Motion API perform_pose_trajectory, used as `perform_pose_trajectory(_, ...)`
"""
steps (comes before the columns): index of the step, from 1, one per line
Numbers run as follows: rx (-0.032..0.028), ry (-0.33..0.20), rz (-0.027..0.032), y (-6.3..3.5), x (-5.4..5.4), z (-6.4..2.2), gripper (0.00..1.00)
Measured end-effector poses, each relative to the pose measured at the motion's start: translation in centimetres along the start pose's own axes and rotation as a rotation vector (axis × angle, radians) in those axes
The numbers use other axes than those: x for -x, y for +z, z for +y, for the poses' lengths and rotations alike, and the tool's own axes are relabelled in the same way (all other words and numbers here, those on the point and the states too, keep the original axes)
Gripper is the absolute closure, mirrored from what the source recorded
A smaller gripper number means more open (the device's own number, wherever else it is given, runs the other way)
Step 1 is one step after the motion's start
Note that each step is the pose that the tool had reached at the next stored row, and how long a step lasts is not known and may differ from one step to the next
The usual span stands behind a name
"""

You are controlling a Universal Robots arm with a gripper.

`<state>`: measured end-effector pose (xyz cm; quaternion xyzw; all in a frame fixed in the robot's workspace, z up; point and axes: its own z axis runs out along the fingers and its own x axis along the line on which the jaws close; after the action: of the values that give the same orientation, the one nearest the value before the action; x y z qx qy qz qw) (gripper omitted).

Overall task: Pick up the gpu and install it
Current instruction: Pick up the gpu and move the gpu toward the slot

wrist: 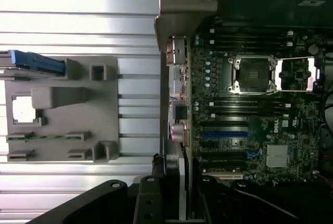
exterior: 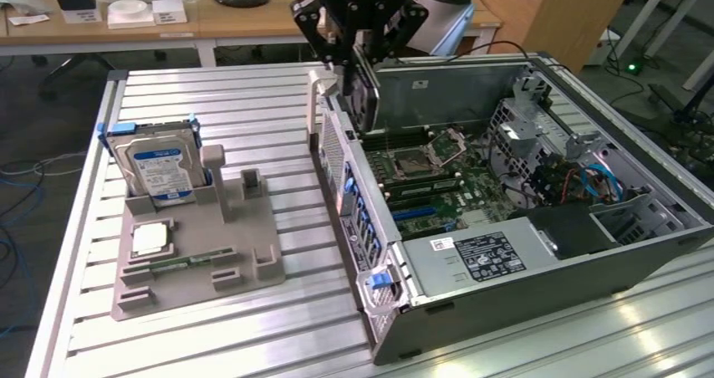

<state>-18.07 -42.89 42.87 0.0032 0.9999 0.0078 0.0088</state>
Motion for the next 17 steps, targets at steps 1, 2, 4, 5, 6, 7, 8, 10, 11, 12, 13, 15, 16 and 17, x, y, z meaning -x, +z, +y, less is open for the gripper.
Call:
perform_pose_trajectory(1,0.0,0.0,0.0,0.02,0.3,0.0,0.72)
perform_pose_trajectory(2,0.0001,0.0,0.0,0.04,0.7,0.0,0.72)
perform_pose_trajectory(4,0.0001,0.0,0.0,0.08,1.3,0.01,0.72)
perform_pose_trajectory(5,0.0,0.0,0.0001,0.09,1.6,0.01,0.72)
perform_pose_trajectory(6,0.0,0.0,0.0,0.11,2.0,0.01,0.72)
perform_pose_trajectory(7,0.0,0.0,0.0,0.13,2.3,0.01,0.72)
perform_pose_trajectory(8,0.0,0.0,0.0,0.14,2.6,0.01,0.72)
perform_pose_trajectory(10,0.0,0.0,0.0,0.18,3.2,0.02,0.72)
perform_pose_trajectory(11,0.0001,0.0,0.0,0.2,3.6,0.02,0.72)
perform_pose_trajectory(12,0.0001,0.0,0.0,0.22,3.9,0.02,0.72)
perform_pose_trajectory(13,0.0,0.0,0.0,0.24,4.2,0.02,0.72)
perform_pose_trajectory(15,0.0001,0.0,-0.0001,0.28,4.8,0.03,0.72)
perform_pose_trajectory(16,0.0,0.0,0.0,0.29,5.2,0.03,0.72)
perform_pose_trajectory(17,0.0,0.0,0.0,0.31,5.5,0.03,0.72)
